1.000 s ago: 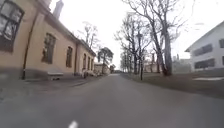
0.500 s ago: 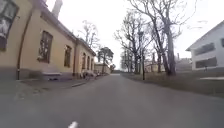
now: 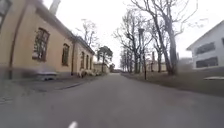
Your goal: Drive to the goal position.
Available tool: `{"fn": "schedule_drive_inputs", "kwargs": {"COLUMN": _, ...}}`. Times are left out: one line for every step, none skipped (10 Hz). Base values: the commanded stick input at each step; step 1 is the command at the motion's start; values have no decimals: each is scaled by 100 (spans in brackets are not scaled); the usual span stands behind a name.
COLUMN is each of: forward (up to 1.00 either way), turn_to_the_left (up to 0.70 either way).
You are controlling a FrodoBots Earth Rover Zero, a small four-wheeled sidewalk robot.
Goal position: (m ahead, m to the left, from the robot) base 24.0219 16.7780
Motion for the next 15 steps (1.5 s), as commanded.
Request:
{"fn": "schedule_drive_inputs", "kwargs": {"forward": 100, "turn_to_the_left": 0}}
{"fn": "schedule_drive_inputs", "kwargs": {"forward": 100, "turn_to_the_left": 0}}
{"fn": "schedule_drive_inputs", "kwargs": {"forward": 100, "turn_to_the_left": 0}}
{"fn": "schedule_drive_inputs", "kwargs": {"forward": 100, "turn_to_the_left": 0}}
{"fn": "schedule_drive_inputs", "kwargs": {"forward": 100, "turn_to_the_left": 0}}
{"fn": "schedule_drive_inputs", "kwargs": {"forward": 100, "turn_to_the_left": 0}}
{"fn": "schedule_drive_inputs", "kwargs": {"forward": 100, "turn_to_the_left": 0}}
{"fn": "schedule_drive_inputs", "kwargs": {"forward": 100, "turn_to_the_left": 0}}
{"fn": "schedule_drive_inputs", "kwargs": {"forward": 100, "turn_to_the_left": 0}}
{"fn": "schedule_drive_inputs", "kwargs": {"forward": 100, "turn_to_the_left": 0}}
{"fn": "schedule_drive_inputs", "kwargs": {"forward": 100, "turn_to_the_left": 0}}
{"fn": "schedule_drive_inputs", "kwargs": {"forward": 100, "turn_to_the_left": 0}}
{"fn": "schedule_drive_inputs", "kwargs": {"forward": 100, "turn_to_the_left": 0}}
{"fn": "schedule_drive_inputs", "kwargs": {"forward": 100, "turn_to_the_left": 0}}
{"fn": "schedule_drive_inputs", "kwargs": {"forward": 100, "turn_to_the_left": 0}}
